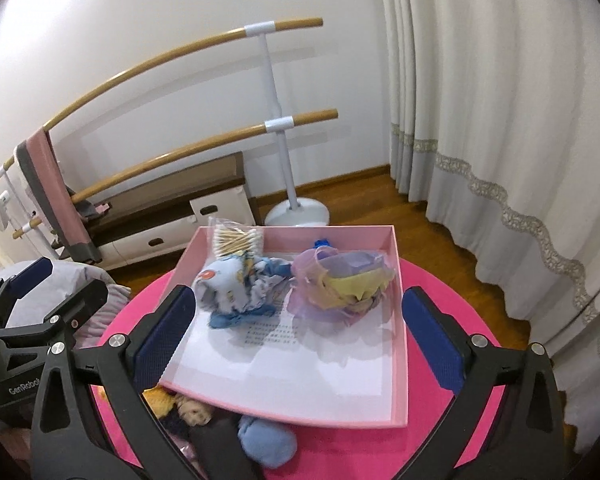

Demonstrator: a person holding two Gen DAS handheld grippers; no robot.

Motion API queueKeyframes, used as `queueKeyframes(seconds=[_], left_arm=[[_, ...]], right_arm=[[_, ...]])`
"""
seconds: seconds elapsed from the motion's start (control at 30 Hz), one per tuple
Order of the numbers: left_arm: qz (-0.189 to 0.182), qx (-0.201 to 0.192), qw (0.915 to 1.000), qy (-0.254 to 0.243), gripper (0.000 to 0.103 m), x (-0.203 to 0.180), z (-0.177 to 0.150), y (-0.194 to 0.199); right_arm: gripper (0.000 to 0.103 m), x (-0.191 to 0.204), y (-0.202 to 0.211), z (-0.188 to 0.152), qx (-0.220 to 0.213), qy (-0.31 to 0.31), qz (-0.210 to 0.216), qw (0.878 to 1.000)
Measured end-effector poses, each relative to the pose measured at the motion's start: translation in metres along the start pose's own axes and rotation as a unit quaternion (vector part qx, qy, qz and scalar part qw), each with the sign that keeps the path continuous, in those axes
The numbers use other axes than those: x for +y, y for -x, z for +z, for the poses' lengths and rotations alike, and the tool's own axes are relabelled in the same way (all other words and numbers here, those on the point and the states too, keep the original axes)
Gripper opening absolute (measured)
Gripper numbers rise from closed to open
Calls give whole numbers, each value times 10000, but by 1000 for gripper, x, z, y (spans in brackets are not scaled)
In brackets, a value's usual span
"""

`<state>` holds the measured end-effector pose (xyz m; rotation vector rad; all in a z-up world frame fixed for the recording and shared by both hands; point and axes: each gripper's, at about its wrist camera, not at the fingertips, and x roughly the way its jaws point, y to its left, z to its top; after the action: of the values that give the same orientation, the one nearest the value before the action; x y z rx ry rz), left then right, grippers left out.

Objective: Organize soft objects
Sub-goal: 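Open both tools to drop the swab bag and knitted cloth into the box, then withdraw both tools from the box back over the table items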

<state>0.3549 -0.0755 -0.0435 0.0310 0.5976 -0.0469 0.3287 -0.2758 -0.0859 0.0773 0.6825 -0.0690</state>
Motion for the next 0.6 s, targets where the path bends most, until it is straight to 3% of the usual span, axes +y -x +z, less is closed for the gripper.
queueKeyframes(seconds=[0.6], left_arm=[[37,-375,9988,314,103,19,-85,137]], right_arm=[[103,20,121,-66,-613,-44,32,9981]])
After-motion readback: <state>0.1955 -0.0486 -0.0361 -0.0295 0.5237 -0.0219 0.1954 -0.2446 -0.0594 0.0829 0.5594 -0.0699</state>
